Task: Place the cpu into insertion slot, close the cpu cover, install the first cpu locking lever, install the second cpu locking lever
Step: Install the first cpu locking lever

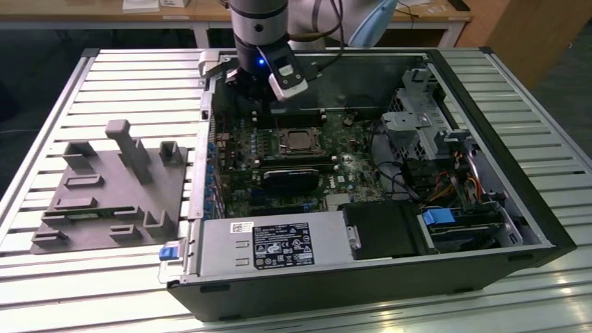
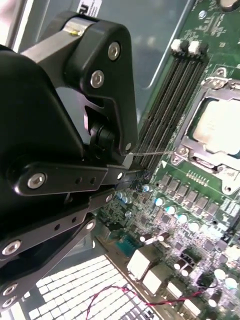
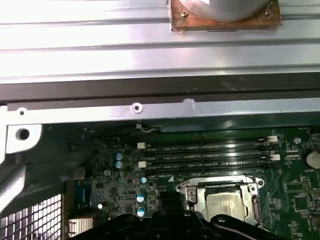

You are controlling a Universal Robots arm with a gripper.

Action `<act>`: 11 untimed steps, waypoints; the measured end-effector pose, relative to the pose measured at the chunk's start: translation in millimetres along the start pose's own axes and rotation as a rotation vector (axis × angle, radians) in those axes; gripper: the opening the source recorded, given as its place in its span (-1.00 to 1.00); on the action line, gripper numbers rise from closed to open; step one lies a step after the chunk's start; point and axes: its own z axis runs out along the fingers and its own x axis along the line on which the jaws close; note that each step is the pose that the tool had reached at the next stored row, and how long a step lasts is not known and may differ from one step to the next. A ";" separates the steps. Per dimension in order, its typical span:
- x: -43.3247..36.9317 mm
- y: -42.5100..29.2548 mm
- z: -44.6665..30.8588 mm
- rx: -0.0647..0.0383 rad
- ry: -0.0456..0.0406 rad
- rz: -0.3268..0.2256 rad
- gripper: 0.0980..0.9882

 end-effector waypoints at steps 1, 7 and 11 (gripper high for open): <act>1.1 -0.1 0.0 -0.004 0.0001 0.000 -0.99; 4.7 -0.4 0.0 -0.028 0.0011 0.001 -0.99; 2.1 -0.3 0.9 -0.031 0.0015 0.001 -0.99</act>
